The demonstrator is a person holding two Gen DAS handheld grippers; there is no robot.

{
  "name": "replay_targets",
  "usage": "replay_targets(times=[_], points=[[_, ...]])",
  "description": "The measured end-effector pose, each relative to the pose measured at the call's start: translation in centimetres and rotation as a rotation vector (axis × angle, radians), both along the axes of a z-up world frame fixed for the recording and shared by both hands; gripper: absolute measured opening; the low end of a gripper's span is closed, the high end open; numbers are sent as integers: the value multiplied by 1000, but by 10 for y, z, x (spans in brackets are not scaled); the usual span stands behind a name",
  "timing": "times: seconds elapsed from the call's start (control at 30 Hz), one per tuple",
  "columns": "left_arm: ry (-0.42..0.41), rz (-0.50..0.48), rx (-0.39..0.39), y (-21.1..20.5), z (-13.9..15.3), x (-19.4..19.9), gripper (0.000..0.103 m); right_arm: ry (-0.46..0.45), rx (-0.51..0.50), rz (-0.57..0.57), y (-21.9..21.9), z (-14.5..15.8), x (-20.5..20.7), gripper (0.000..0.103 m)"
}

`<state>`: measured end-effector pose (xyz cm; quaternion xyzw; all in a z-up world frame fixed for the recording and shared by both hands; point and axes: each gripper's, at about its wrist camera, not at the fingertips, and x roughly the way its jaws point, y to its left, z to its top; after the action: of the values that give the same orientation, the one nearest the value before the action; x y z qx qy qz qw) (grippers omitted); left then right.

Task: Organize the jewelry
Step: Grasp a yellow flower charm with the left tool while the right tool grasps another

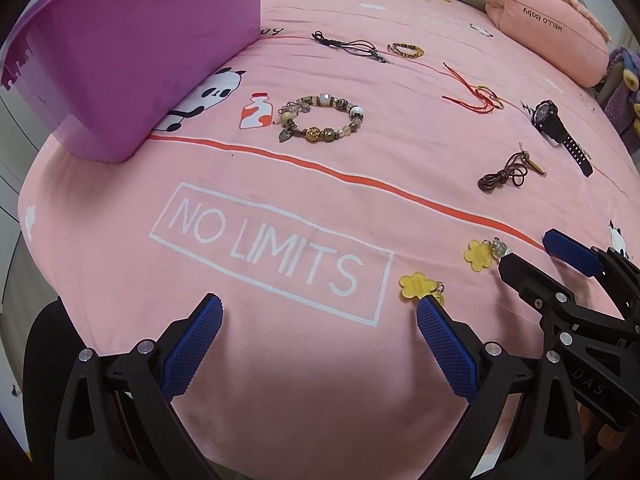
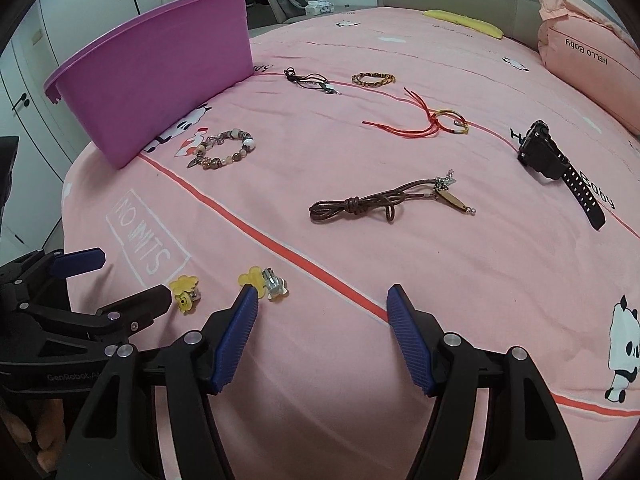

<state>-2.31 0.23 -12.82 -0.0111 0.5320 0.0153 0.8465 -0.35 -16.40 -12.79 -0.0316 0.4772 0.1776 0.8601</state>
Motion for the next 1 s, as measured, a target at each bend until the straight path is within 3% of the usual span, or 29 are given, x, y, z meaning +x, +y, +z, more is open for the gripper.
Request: replay_targets(times=[0.1, 0.23, 0.63, 0.73, 0.8, 0.9, 1.0], points=[[1, 0, -5, 0, -3, 1, 95, -5, -11, 14, 2, -2, 2, 64], [1, -26, -13, -5, -7, 1, 94, -9, -33, 46, 7, -4, 4, 54], [-16, -71, -26, -15, -11, 9, 74, -3, -43, 100, 16, -7, 10, 32], [-27, -82, -38, -16, -10, 13, 63, 2, -21, 101, 16, -7, 12, 24], [-38, -90, -47, -16, -8, 14, 46, 1, -6, 105, 16, -7, 12, 14], [-38, -104, -60, -15, -7, 15, 22, 2, 10, 95, 15, -6, 11, 13], [-32, -116, -83, -13, -6, 15, 11, 1, 31, 74, 12, -5, 9, 13]])
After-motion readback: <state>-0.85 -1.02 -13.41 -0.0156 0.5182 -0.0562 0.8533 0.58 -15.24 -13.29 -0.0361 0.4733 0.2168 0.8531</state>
